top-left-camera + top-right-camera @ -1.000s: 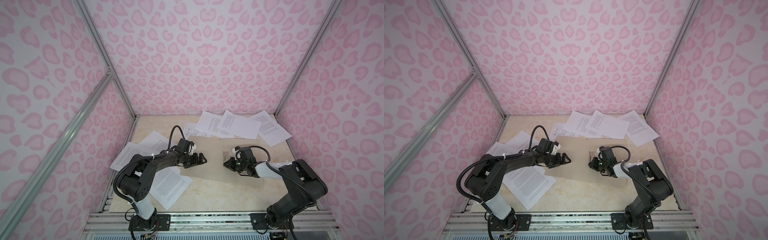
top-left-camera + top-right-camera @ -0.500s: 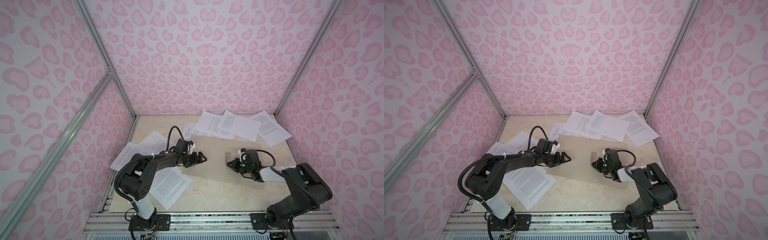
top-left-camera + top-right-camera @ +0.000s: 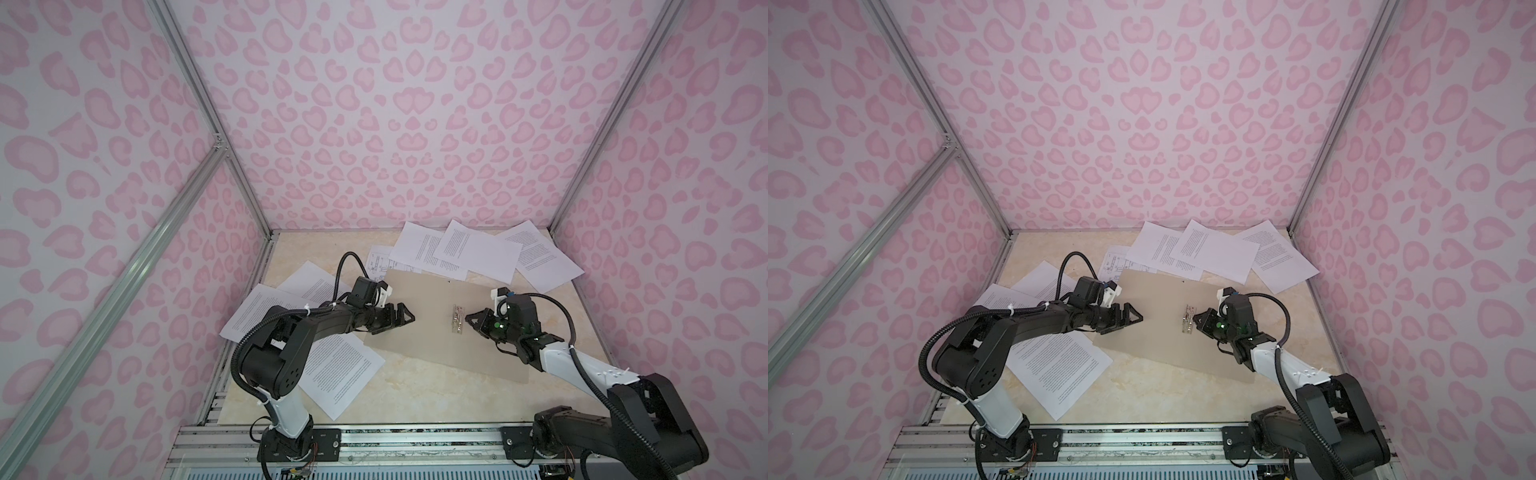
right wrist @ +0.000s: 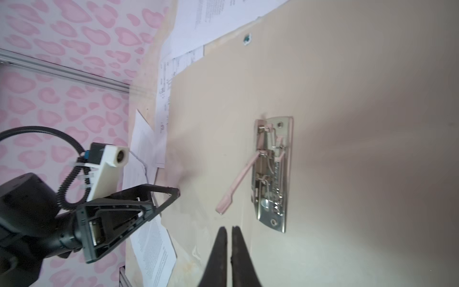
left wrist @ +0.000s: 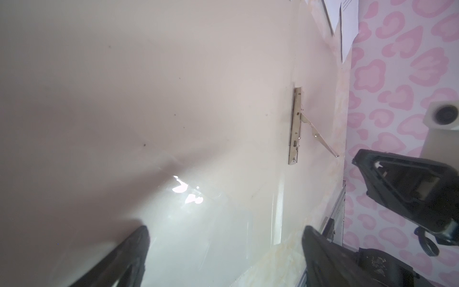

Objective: Put the files into the folder

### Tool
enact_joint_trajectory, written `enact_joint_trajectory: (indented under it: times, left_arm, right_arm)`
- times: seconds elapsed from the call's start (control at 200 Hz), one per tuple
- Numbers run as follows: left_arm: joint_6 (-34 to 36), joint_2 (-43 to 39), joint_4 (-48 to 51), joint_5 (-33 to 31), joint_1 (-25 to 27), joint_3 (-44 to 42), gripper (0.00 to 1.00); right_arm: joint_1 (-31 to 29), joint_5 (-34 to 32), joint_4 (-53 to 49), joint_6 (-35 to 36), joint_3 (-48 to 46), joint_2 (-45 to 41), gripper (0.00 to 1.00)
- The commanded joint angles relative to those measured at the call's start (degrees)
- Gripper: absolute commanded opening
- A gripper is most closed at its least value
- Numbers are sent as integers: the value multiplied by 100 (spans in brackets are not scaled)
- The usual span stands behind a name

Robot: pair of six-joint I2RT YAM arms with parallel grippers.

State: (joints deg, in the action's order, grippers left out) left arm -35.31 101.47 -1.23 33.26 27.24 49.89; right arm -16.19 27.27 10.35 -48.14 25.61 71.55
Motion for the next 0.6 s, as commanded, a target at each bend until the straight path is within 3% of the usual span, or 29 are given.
enact_joint_trajectory:
  times: [0.0, 0.22, 0.345, 0.485, 0.54, 0.595]
  left_arm:
    - [12, 153, 1114, -425, 19, -63, 98]
    - [-80, 180, 997, -396, 27, -124, 98]
    - [-105, 154, 975, -412, 27, -147, 97]
    - [-133, 154, 957, -377, 36, -148, 97]
    - [-134, 131, 968, -350, 43, -125, 98]
    - [-117, 92, 1037, -350, 53, -61, 97]
  right_arm:
    - [-261, -310, -429, 132, -138, 83, 0]
    - [-420, 178, 842, -134, -39, 1005, 2]
    - [-100, 440, 1593, -209, 263, 1631, 7]
    - [392, 1069, 2453, -401, 1226, 2726, 31]
    - [565, 1165, 2760, -556, 1637, 3176, 45]
    - [685, 1154, 2908, -707, 1893, 3489, 52]
